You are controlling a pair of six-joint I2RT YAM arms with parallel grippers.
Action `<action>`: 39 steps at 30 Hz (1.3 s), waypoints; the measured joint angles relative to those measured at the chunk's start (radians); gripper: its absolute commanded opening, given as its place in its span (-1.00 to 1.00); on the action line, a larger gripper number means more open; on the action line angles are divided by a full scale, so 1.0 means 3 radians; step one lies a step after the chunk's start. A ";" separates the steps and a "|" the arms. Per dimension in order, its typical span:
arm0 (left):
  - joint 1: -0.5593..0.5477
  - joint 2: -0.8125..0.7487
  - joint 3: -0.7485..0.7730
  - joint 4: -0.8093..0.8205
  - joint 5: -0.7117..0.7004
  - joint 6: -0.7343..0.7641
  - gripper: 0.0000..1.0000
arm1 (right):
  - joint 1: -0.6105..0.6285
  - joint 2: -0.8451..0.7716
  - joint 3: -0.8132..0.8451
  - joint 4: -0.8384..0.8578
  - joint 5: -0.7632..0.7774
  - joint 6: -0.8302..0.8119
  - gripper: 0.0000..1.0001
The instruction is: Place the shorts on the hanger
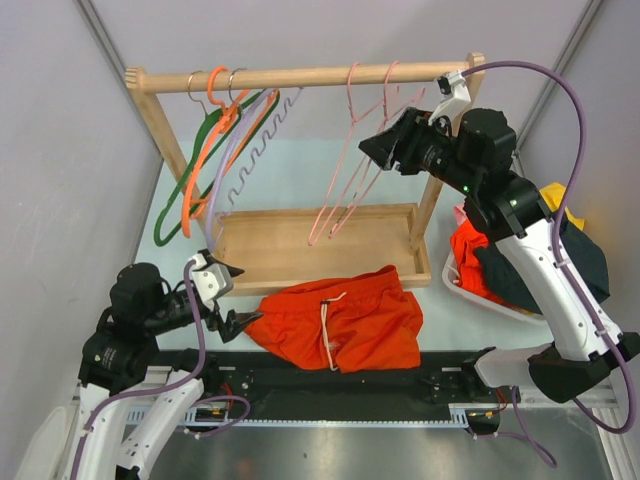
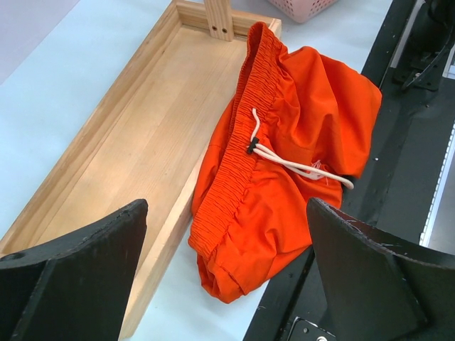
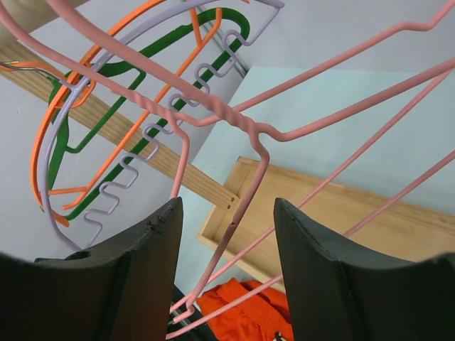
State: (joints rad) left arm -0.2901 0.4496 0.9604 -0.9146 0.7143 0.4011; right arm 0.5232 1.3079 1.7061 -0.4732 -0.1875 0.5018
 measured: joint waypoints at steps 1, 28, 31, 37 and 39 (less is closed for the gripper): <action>0.0000 0.0000 -0.0001 0.0000 -0.0003 0.0001 0.96 | -0.0006 0.0008 -0.0009 0.0008 -0.0005 0.0022 0.11; 0.0003 0.0120 0.0219 -0.0245 -0.0064 0.0149 1.00 | -0.0418 -0.0282 -0.0245 0.0346 -0.0582 0.0473 -1.00; 0.0003 0.0191 0.0278 -0.0309 -0.0039 0.0233 1.00 | -0.0474 -0.0420 -0.0329 0.0383 -0.0629 0.0470 -1.00; 0.0003 0.0308 0.0352 -0.0454 0.0014 0.0482 1.00 | -0.0538 -0.0664 -0.0496 0.0415 -0.0905 0.0415 -1.00; 0.0003 0.0347 0.0354 -0.0502 0.0022 0.0585 1.00 | -0.0535 -0.0745 -0.0586 0.0343 -0.1090 0.0384 -1.00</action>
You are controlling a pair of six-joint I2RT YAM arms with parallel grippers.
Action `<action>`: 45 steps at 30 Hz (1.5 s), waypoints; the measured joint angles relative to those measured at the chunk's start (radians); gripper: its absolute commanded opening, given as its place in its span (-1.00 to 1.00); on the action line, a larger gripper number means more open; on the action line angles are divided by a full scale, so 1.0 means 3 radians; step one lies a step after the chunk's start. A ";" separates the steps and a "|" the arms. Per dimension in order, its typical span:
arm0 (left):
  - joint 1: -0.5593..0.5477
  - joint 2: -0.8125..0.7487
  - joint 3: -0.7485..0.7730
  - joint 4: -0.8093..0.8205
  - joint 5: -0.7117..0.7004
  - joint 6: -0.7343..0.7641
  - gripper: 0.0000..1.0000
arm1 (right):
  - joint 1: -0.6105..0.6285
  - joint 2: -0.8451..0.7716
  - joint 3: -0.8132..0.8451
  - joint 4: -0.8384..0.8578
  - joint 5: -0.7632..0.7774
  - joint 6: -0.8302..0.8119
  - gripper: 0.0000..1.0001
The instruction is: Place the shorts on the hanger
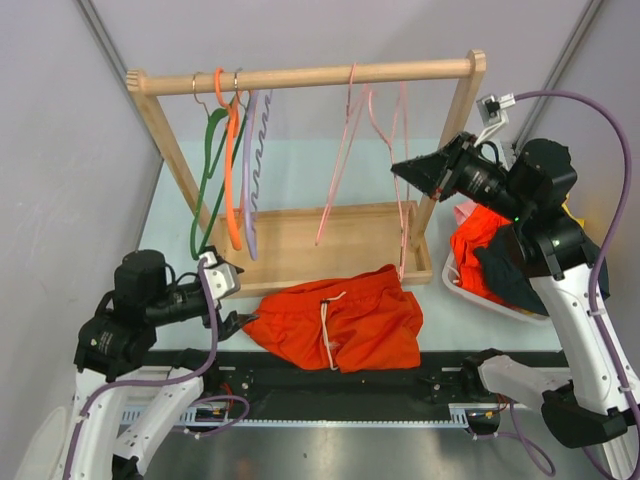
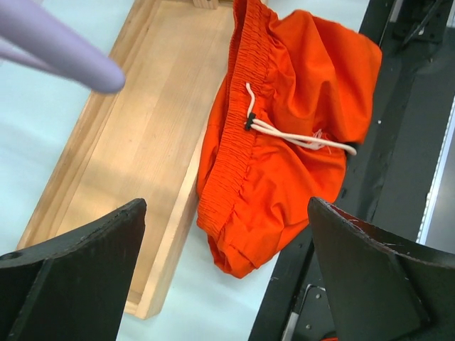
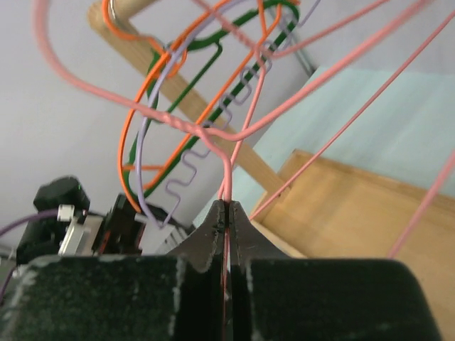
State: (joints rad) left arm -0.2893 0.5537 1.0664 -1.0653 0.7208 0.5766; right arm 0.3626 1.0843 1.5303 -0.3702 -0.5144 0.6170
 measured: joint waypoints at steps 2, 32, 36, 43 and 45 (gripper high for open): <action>0.0000 0.0042 0.0000 -0.0023 0.0023 0.0086 0.99 | -0.0001 -0.0072 -0.0107 -0.0072 -0.0127 -0.0062 -1.00; -0.0066 -0.0112 -0.0924 0.0459 0.0395 0.0982 0.99 | 0.0099 -0.0348 -0.0776 -0.2383 -0.1498 -0.2730 -1.00; -0.0145 -0.0318 -0.1102 0.0771 0.0383 0.0980 0.99 | 0.0413 -0.0154 -0.0792 -0.2668 -0.1485 -0.3098 -1.00; -0.0290 -0.0483 -0.1204 0.1157 0.0364 0.0997 0.92 | 0.1092 -0.0005 -0.0800 -0.2789 -0.1311 -0.3368 -1.00; -0.0427 -0.0465 -0.1228 0.1230 0.0334 0.1008 0.90 | 0.1268 0.0015 -0.0800 -0.2758 -0.1263 -0.3385 -1.00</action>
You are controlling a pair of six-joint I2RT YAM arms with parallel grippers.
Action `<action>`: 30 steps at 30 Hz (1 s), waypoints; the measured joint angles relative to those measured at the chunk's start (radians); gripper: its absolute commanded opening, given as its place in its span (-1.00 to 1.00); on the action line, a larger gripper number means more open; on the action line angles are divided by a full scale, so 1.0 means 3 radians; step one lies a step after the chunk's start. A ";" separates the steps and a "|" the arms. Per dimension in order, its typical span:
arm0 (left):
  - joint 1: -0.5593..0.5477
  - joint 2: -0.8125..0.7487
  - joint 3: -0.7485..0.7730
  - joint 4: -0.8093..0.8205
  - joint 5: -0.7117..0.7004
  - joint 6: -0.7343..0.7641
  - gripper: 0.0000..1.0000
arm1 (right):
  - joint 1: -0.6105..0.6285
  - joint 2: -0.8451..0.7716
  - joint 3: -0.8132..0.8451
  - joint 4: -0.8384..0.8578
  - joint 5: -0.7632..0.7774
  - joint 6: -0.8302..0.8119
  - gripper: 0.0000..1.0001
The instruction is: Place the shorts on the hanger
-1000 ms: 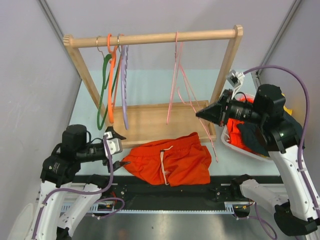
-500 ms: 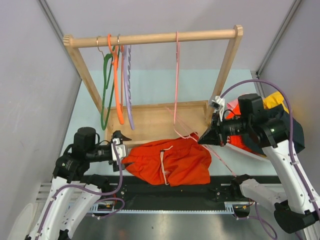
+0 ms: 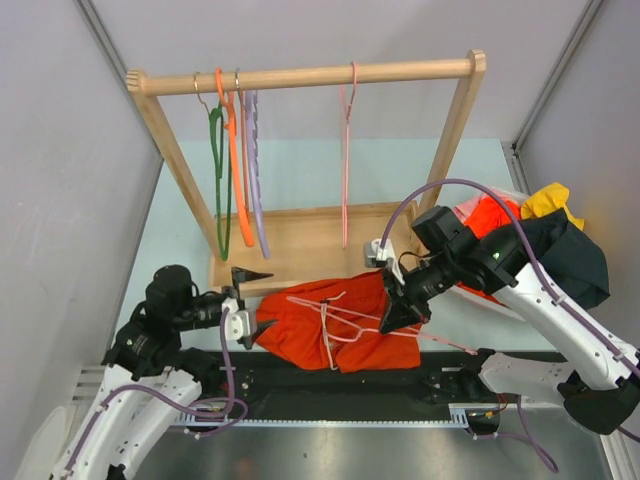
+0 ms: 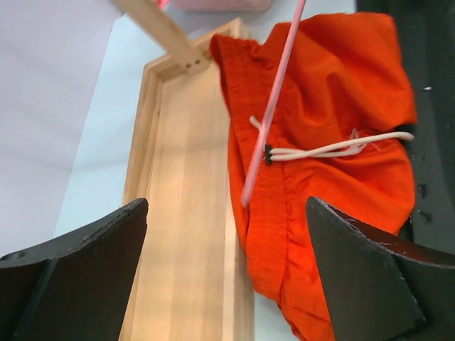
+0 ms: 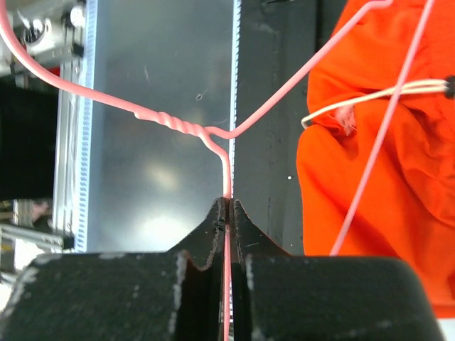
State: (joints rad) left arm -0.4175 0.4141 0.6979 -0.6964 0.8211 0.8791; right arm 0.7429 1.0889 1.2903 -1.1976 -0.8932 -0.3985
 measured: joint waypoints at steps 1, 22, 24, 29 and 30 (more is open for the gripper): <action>-0.0097 0.0008 -0.0014 0.0028 -0.0024 0.0017 0.89 | 0.0064 0.0010 0.0000 0.0011 0.0017 -0.0005 -1.00; -0.2026 0.1068 -0.0024 0.0997 -0.0924 -0.0552 -0.74 | 0.0392 0.0175 0.0000 0.0402 0.0136 0.0014 -1.00; -0.2033 0.1122 0.0001 0.1043 -0.0991 -0.0600 -0.99 | 0.0393 0.0172 0.0000 0.0412 0.0159 0.0008 -1.00; -0.2042 0.1134 0.0019 0.1067 -0.1132 -0.0832 -1.00 | 0.0393 0.0095 0.0000 0.0468 0.0337 -0.0013 0.09; -0.2042 0.1132 0.0019 0.1068 -0.1166 -0.0881 -1.00 | 0.0393 0.0061 0.0000 0.0506 0.0380 -0.0038 0.32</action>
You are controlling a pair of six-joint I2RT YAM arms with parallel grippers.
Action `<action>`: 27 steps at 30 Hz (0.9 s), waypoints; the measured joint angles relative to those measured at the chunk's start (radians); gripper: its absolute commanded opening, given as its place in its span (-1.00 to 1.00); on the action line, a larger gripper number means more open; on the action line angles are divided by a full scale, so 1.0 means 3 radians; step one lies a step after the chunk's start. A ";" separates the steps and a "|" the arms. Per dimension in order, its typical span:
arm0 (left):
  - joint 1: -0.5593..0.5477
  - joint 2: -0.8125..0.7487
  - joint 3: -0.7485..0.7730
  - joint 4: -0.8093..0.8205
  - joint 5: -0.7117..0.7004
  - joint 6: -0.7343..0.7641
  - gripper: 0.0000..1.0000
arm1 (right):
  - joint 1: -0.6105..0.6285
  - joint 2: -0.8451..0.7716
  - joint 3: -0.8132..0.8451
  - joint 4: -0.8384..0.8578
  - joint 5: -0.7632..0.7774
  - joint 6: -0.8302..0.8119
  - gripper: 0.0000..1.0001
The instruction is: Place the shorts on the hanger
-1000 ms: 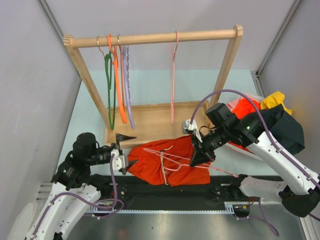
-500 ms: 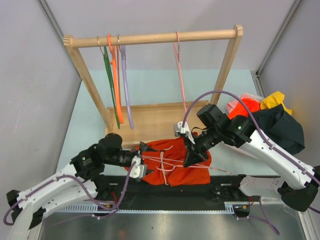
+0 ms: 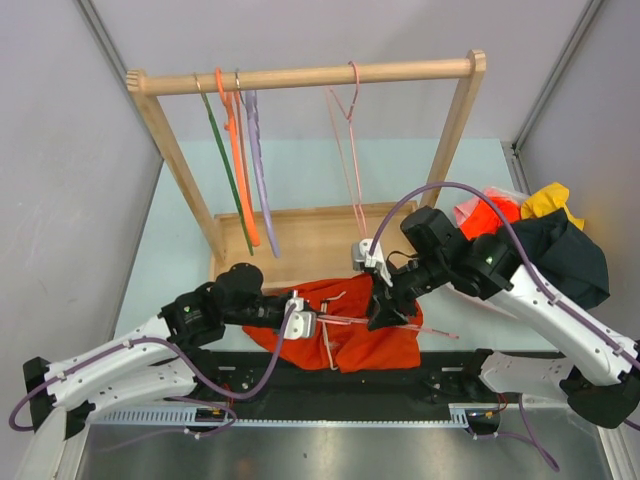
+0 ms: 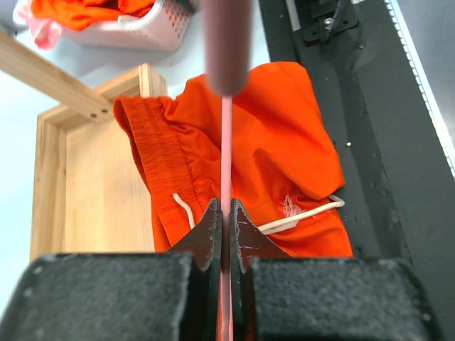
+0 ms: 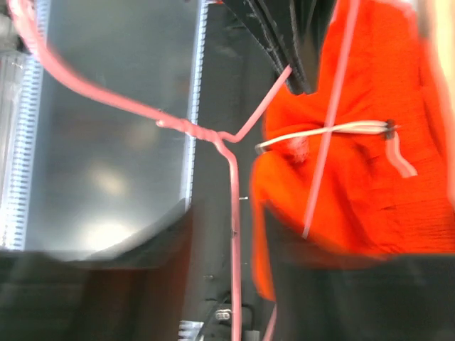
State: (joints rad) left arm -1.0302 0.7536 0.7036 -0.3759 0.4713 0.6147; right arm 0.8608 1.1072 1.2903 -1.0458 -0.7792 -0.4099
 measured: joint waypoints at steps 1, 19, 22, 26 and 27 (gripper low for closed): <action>0.0000 -0.0005 0.0000 -0.0001 -0.0022 -0.0053 -0.99 | 0.0000 -0.0024 0.0001 0.0027 0.0036 0.0017 0.52; 0.0075 0.0041 0.0056 -0.0020 -0.0107 -0.0481 -0.99 | 0.0371 0.0023 0.0001 0.0642 0.0609 -0.0284 -0.07; 0.0075 0.0057 0.0062 -0.0011 -0.0107 -0.0491 -1.00 | 0.0477 0.0037 -0.0001 0.0668 0.0707 -0.0319 -0.64; 0.0084 0.0064 0.0067 -0.0050 -0.0114 -0.0516 0.01 | 0.0557 0.0038 -0.0022 0.0738 0.0868 -0.0366 -1.00; 0.0085 0.0064 0.0074 -0.0066 -0.0107 -0.0488 0.24 | 0.0563 0.0038 -0.0027 0.0748 0.0896 -0.0366 -1.00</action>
State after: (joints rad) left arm -1.0046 0.7727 0.7258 -0.3958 0.4393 0.4683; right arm 1.0298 1.1187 1.2823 -0.8215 -0.5102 -0.5198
